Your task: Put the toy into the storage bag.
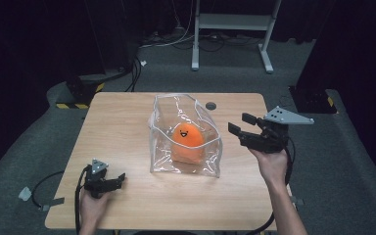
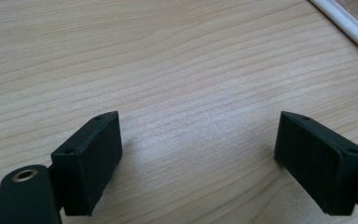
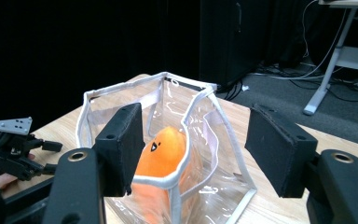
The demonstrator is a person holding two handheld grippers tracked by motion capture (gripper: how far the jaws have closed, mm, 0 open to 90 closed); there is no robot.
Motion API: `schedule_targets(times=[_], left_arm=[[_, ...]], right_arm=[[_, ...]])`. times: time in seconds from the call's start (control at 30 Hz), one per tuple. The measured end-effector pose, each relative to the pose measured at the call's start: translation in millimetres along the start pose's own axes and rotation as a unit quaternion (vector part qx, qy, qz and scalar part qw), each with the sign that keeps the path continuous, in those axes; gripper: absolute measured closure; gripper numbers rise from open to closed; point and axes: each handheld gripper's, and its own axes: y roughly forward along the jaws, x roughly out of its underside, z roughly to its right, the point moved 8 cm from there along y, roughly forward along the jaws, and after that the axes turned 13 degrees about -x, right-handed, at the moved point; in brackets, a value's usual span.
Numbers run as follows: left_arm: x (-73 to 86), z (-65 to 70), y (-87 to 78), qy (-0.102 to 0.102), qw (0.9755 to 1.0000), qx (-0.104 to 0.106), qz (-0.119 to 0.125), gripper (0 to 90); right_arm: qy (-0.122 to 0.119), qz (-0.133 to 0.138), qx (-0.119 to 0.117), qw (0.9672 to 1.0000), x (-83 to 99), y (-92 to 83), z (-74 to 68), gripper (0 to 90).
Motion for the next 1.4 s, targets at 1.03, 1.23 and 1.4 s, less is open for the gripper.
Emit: schedule_targets(times=[1.03,1.23,1.4], left_arm=[[-0.1,-0.1,0.1,0.001,1.0,0.0,0.0,15.0],[0.0,-0.1,0.0,0.001,1.0,0.0,0.0,15.0],[0.0,-0.2,0.0,0.001,1.0,0.0,0.0,15.0]], right_arm=[[0.019,0.016,0.021,0.9995,31.4,-40.7,7.5,36.3],[0.021,0.027,0.023,0.9992,34.1,-48.3,7.3,36.3],[0.024,0.024,0.026,0.9991,41.4,-51.4,7.5,36.4]])
